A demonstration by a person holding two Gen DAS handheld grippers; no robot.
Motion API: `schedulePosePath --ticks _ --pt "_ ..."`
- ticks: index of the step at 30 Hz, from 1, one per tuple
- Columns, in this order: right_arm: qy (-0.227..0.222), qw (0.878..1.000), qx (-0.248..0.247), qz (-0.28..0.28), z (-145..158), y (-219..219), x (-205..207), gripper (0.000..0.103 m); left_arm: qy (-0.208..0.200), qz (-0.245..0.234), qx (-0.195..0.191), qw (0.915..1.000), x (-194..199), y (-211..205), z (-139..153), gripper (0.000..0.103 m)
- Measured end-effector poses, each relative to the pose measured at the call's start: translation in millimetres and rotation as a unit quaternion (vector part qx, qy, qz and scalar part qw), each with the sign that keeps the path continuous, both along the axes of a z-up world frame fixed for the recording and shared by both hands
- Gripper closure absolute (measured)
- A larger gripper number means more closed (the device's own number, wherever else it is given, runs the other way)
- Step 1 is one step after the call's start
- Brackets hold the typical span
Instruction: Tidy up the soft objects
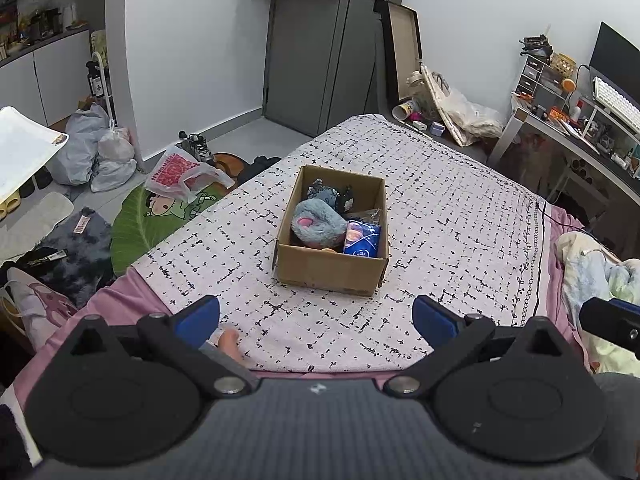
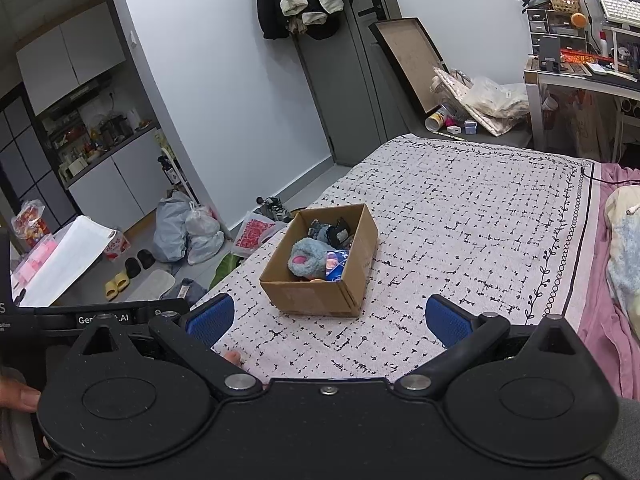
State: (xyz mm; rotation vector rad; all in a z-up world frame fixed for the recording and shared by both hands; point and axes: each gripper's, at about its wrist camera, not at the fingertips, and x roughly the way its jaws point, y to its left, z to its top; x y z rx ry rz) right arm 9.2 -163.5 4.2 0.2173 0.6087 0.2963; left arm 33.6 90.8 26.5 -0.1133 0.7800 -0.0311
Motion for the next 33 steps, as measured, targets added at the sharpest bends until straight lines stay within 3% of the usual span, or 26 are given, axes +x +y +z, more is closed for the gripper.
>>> schedulePosePath --ticks 23,29,33 --pt "0.004 1.000 0.001 0.000 -3 2 3 0.000 0.004 -0.002 -0.003 1.0000 4 0 1 0.001" --pt "0.005 1.000 0.009 -0.008 -7 1 7 0.000 -0.023 -0.003 -0.003 0.9997 -1 -2 2 0.001" --pt "0.014 1.000 0.015 -0.011 -16 1 13 0.000 -0.015 -0.003 -0.009 0.9998 6 -1 -3 0.001"
